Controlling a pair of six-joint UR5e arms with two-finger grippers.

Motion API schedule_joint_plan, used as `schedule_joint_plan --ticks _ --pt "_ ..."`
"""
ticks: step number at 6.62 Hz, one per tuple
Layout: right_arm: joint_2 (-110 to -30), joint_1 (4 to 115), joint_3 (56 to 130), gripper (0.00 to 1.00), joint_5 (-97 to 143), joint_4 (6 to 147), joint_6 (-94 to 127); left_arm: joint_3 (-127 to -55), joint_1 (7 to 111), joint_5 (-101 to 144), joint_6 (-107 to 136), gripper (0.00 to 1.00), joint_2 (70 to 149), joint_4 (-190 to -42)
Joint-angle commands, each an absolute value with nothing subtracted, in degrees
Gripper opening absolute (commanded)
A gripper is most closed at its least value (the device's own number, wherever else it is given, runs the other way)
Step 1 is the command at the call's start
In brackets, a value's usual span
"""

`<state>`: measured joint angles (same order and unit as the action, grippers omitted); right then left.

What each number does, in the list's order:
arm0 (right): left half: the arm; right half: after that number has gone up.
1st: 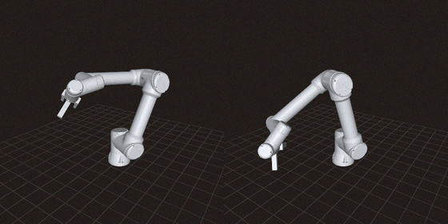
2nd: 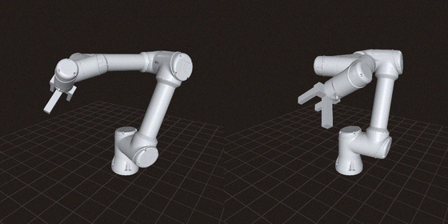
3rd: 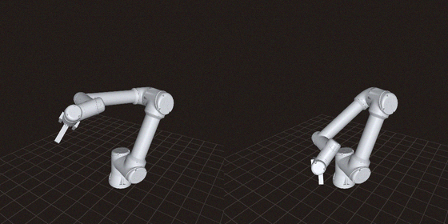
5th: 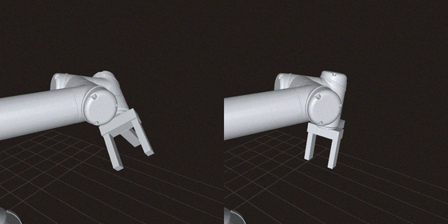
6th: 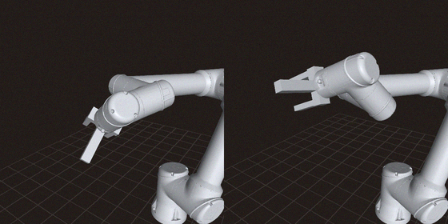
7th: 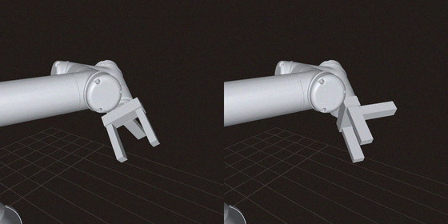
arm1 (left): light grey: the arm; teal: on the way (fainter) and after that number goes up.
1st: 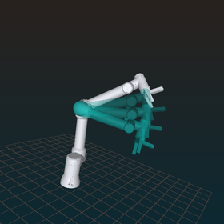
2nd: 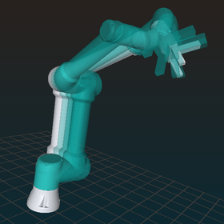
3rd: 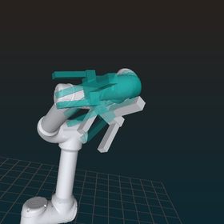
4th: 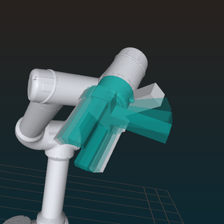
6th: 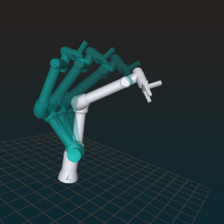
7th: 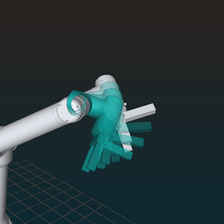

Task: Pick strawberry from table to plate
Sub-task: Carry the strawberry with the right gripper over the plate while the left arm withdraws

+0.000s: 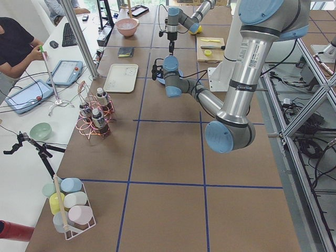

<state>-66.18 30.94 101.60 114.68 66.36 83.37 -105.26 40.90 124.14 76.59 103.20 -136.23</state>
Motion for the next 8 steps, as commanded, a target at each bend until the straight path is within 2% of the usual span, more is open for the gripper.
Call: schedule_joint_plan --ticks 1,3,8 --pt "-53.8 24.6 95.5 0.00 104.0 76.7 87.0 -106.8 42.2 124.8 73.7 0.76 99.8 -136.2" --pt "-47.6 24.3 87.7 0.00 103.4 79.5 87.2 -106.7 42.0 124.7 73.7 0.77 99.8 -136.2" --pt "-46.9 24.3 86.6 0.00 102.4 81.5 87.0 -106.5 41.8 124.6 73.9 0.80 100.1 -136.2"
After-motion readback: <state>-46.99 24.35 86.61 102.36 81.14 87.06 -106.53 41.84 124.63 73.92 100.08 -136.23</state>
